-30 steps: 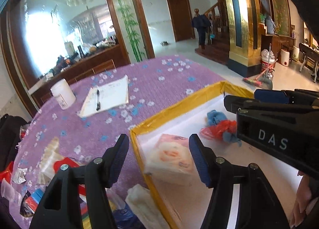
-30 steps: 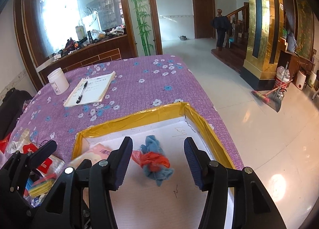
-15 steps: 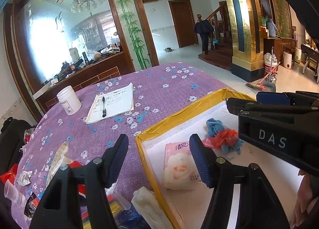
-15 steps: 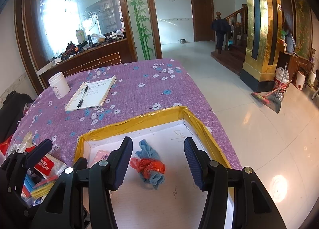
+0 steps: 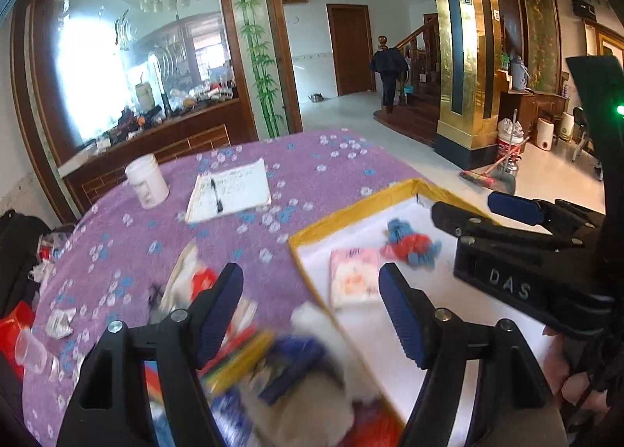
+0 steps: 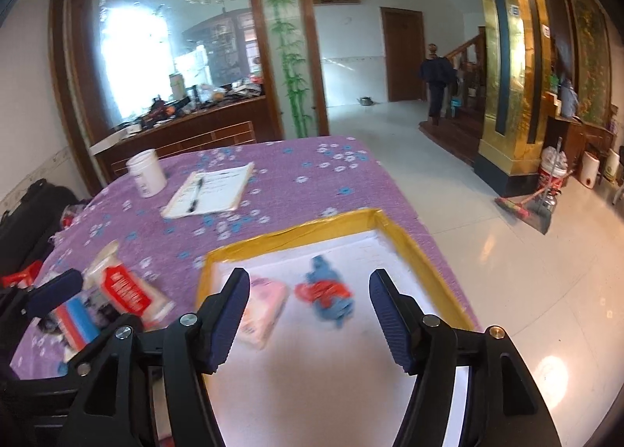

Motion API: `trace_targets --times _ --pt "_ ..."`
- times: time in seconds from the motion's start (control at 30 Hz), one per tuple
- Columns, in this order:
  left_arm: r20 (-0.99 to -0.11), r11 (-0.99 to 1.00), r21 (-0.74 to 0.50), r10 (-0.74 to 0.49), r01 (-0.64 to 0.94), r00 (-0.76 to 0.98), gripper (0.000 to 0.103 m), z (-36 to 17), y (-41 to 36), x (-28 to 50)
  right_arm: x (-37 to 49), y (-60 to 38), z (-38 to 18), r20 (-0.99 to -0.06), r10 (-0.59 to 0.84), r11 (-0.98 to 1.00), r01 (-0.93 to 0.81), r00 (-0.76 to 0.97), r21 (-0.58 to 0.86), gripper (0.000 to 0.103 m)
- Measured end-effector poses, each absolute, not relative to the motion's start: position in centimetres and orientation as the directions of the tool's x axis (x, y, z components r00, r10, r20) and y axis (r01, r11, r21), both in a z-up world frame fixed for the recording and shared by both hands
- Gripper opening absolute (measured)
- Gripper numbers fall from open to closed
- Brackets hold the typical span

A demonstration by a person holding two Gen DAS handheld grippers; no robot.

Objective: Organize soft objects
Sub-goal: 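Move both tools back to the pile of items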

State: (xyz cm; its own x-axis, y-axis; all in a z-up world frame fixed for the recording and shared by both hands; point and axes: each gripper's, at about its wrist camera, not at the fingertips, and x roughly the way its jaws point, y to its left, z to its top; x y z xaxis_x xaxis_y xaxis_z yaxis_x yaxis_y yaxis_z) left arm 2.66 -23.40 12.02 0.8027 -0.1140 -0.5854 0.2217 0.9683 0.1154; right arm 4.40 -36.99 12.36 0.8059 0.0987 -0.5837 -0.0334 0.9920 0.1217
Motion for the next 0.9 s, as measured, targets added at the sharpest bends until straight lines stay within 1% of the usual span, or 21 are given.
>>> trace_targets --times 0.2,0.43,0.57,0.77,0.9 --pt "-0.596 0.976 0.076 -0.118 0.202 0.794 0.071 11.2 -18.2 -1.0 -0.1 -31.5 12.8 -0.579 0.211 0.977 -0.179 0.787 0.113 0.068" --pt "-0.621 0.99 0.044 -0.08 0.137 0.779 0.071 9.4 -10.1 -4.8 -3.1 -24.7 11.1 -0.623 0.32 0.935 -0.345 0.714 0.085 0.069" --pt "-0.625 0.997 0.022 -0.041 0.071 0.779 0.071 8.8 -4.8 -6.8 -3.7 -21.4 9.6 -0.659 0.397 0.891 -0.441 0.639 0.109 0.07" --pt "-0.644 0.997 0.027 0.073 -0.073 0.761 0.072 7.1 2.5 -8.7 -4.1 -16.0 7.8 -0.697 0.527 0.779 -0.604 0.486 0.168 0.07" --pt "-0.657 0.992 0.01 0.1 -0.124 0.747 0.072 6.3 5.3 -9.0 -2.9 -13.1 6.2 -0.738 0.544 0.737 -0.647 0.398 0.194 0.07"
